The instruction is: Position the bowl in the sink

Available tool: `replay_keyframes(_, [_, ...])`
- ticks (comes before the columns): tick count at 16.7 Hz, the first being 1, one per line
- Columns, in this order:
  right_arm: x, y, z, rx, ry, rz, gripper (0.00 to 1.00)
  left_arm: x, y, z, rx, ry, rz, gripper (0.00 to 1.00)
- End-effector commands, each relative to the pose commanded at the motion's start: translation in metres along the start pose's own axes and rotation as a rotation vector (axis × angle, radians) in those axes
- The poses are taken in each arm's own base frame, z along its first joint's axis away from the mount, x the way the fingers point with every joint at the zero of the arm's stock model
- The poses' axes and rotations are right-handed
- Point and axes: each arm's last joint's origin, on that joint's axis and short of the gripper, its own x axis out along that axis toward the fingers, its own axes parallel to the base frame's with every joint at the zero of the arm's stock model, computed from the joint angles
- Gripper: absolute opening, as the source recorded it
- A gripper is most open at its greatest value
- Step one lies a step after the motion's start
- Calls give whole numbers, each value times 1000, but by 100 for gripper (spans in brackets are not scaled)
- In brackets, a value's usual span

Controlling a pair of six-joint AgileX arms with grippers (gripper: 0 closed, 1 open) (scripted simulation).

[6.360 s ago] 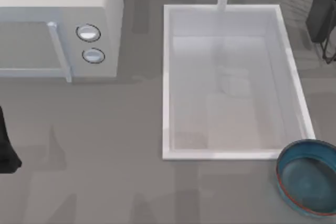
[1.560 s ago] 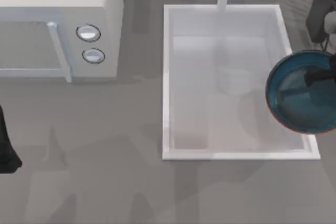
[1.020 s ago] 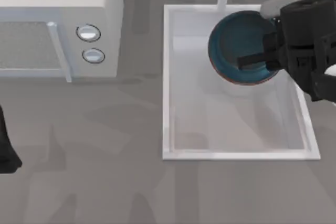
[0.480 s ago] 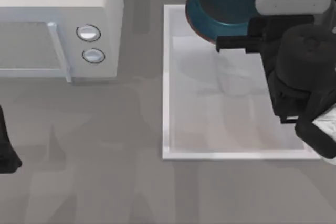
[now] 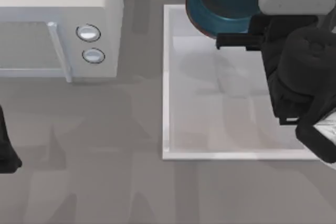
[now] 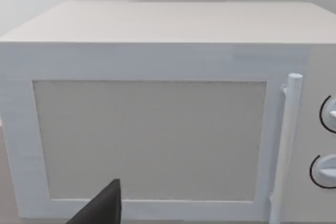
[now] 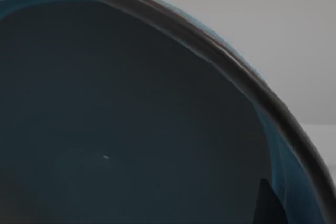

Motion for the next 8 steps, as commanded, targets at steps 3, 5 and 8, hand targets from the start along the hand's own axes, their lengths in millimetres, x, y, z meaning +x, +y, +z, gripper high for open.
replay_keyframes(3, [4,4,-16,-3,3,-1,0,0,0,0,0,0,0,100])
replay_keyframes(5, [8,8,-39,-6,8,-2,0,0,0,0,0,0,0,100])
replay_keyframes(8, [10,11,-80,2,-3,-3,0,0,0,0,0,0,0,100])
